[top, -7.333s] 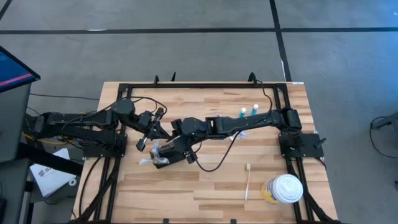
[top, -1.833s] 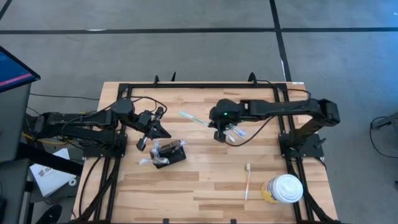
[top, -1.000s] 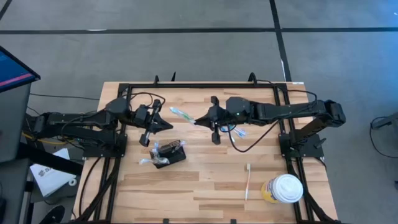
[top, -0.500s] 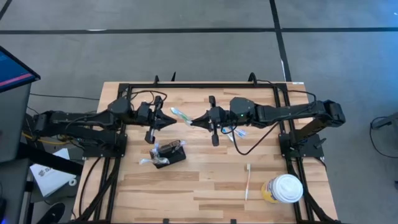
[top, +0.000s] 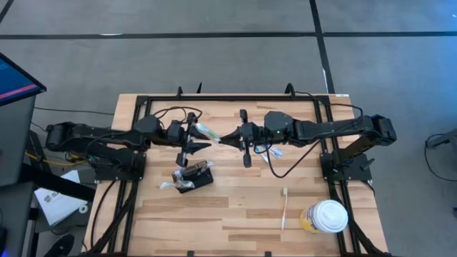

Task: Pick & Place toothbrushing station
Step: Put the green toothbrush into the bottom right section of the mesh organizer

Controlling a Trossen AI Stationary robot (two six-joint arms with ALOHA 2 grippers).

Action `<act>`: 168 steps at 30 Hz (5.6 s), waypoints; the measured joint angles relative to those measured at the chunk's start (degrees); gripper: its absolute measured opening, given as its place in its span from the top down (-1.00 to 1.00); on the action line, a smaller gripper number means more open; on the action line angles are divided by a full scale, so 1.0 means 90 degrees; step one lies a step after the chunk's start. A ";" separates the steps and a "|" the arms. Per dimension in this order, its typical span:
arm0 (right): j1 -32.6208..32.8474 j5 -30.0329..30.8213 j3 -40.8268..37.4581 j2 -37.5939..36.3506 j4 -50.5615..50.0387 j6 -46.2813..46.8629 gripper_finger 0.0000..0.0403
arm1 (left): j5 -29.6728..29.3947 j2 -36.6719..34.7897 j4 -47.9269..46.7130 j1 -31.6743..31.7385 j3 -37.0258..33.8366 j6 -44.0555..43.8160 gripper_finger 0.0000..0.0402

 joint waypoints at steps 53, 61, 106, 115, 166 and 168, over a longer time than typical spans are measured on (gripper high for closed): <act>-0.0236 0.0029 -0.0006 0.0487 0.0309 -0.0046 1.00 | -0.0204 0.1619 0.2676 -0.0002 0.0250 -0.0236 0.37; -0.0137 0.0024 0.0000 0.0437 0.0341 -0.0049 1.00 | -0.0151 0.1534 0.2659 -0.0002 0.0250 -0.0244 0.37; 0.0150 0.0025 0.0502 0.0452 0.0454 -0.0934 0.71 | -0.0063 0.0218 -0.0308 -0.0041 0.0005 -0.0500 0.95; 0.0185 0.0011 0.0872 0.0410 0.0577 -0.0988 0.71 | -0.0216 0.0215 -0.0361 -0.0036 -0.0238 -0.0501 0.95; -0.0095 -0.0003 0.2458 0.1816 -0.0372 -0.0281 0.95 | -0.0193 0.0145 -0.0357 -0.0039 -0.0209 -0.0476 0.88; -0.0102 0.0007 0.2458 0.1816 -0.0484 -0.0317 0.95 | -0.0202 0.0145 -0.0389 -0.0037 -0.0211 -0.0474 0.90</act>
